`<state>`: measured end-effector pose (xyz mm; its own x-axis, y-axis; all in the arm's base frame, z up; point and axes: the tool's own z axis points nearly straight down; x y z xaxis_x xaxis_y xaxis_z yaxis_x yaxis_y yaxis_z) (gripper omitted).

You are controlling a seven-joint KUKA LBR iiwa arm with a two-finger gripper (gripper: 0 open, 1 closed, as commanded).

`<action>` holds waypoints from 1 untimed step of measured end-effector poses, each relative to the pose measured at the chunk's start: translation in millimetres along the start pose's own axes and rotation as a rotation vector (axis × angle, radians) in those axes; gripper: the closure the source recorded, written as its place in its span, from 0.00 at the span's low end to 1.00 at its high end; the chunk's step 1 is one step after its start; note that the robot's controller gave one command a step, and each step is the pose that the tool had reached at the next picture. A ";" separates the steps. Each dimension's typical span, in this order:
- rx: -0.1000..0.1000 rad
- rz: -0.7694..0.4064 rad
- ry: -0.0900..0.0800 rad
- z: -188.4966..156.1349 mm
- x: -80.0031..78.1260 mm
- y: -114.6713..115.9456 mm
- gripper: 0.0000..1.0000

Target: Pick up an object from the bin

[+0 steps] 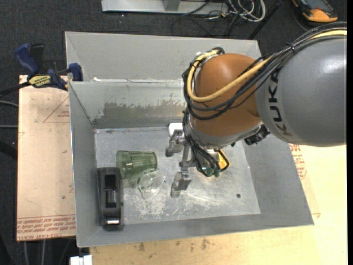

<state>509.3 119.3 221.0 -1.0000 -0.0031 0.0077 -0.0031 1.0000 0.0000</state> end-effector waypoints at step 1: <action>-0.001 0.003 -0.008 -4.0 -1.7 -0.7 0.00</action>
Offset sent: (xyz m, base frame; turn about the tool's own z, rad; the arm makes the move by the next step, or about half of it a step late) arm 0.1452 0.0211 -0.1510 -0.2697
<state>511.0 118.6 225.0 -1.0000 0.0001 0.0000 0.0001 1.0000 0.0011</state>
